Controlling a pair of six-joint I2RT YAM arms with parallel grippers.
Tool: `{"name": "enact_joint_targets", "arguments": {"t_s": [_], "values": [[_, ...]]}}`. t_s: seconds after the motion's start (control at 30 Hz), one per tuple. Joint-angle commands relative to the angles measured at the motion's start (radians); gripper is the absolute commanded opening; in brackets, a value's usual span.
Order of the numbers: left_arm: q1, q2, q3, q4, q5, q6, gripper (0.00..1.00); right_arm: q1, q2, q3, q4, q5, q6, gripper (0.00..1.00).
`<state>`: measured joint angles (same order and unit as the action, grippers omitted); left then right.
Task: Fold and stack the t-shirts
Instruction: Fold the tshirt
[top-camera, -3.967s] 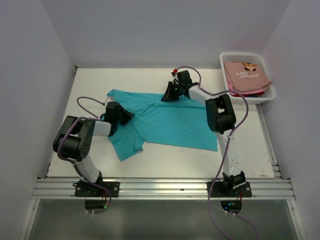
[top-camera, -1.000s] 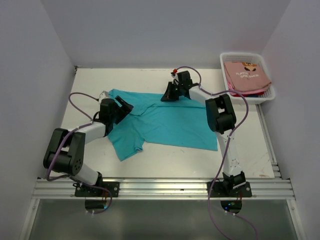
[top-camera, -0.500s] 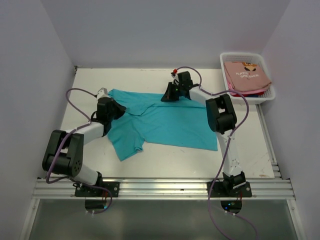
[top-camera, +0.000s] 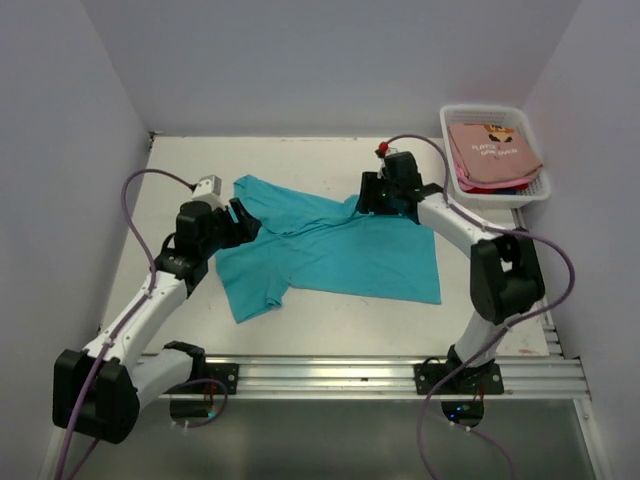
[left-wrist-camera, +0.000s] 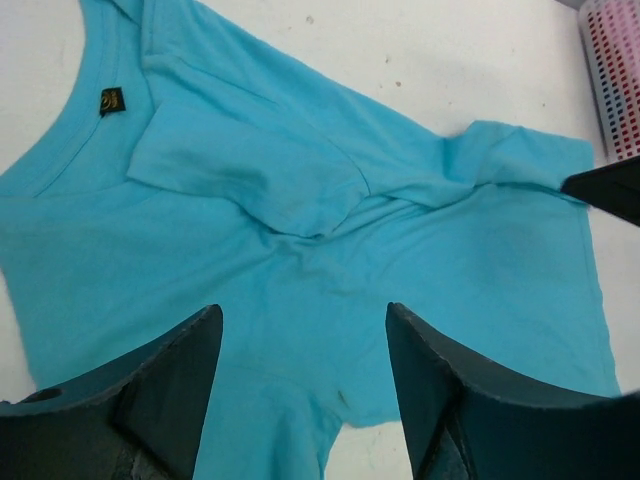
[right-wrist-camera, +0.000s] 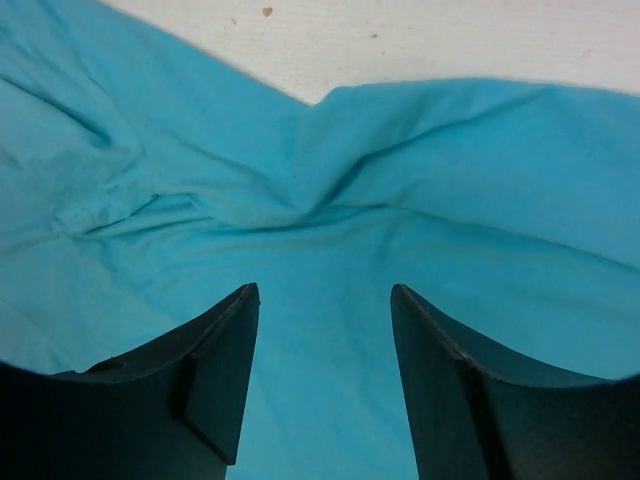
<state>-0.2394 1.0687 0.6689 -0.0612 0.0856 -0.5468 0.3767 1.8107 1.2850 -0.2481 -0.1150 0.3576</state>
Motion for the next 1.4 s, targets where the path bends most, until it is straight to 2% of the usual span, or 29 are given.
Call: {"name": "enact_joint_targets", "arguments": {"t_s": [0.0, 0.13, 0.2, 0.23, 0.3, 0.33, 0.4, 0.43, 0.53, 0.6, 0.73, 0.9, 1.07, 1.23, 1.37], "values": [[-0.014, -0.064, -0.017, -0.203, -0.039, 0.067, 0.71, 0.002, -0.165, -0.103, -0.008, 0.163, -0.049, 0.6], [-0.012, -0.058, -0.04, -0.14, -0.044, 0.071, 0.73, 0.002, -0.22, -0.176, -0.019, 0.182, -0.039, 0.63], [-0.012, -0.02, -0.028, -0.068, -0.012, 0.062, 0.66, 0.002, -0.232, -0.197, -0.029, 0.187, -0.031, 0.57], [-0.012, 0.032, -0.017, -0.045, -0.006, 0.058, 0.5, 0.002, -0.234, -0.199, -0.037, 0.193, -0.029, 0.47], [-0.012, 0.094, 0.021, 0.041, 0.002, 0.054, 0.34, 0.002, -0.229, -0.182, -0.072, 0.228, -0.026, 0.25], [-0.012, 0.158, 0.04, 0.081, -0.001, 0.054, 0.15, 0.002, -0.229, -0.174, -0.083, 0.239, -0.022, 0.0], [-0.012, 0.229, 0.111, 0.154, -0.004, 0.059, 0.03, 0.004, -0.232, -0.159, -0.1, 0.251, -0.019, 0.0], [-0.012, 0.297, 0.138, 0.181, -0.003, 0.058, 0.0, 0.002, -0.235, -0.161, -0.099, 0.253, -0.019, 0.0], [-0.011, 0.442, 0.233, 0.308, 0.048, 0.054, 0.0, 0.002, -0.243, -0.165, -0.1, 0.253, -0.014, 0.0], [-0.011, 0.528, 0.332, 0.333, 0.052, 0.05, 0.0, 0.002, -0.241, -0.173, -0.095, 0.259, -0.014, 0.0], [0.005, 0.777, 0.5, 0.311, 0.08, 0.039, 0.0, 0.001, -0.217, -0.174, -0.105, 0.285, -0.017, 0.0], [0.017, 0.94, 0.623, 0.23, 0.057, 0.039, 0.0, 0.002, -0.174, -0.148, -0.103, 0.38, -0.003, 0.0], [0.038, 0.952, 0.614, 0.143, 0.017, 0.034, 0.0, -0.016, -0.075, -0.04, -0.157, 0.469, 0.023, 0.0], [0.052, 0.89, 0.568, 0.097, -0.044, 0.054, 0.0, -0.05, 0.016, 0.081, -0.177, 0.491, 0.027, 0.0], [0.075, 0.905, 0.575, 0.064, -0.11, 0.061, 0.0, -0.097, 0.113, 0.21, -0.232, 0.476, 0.029, 0.0]]}}
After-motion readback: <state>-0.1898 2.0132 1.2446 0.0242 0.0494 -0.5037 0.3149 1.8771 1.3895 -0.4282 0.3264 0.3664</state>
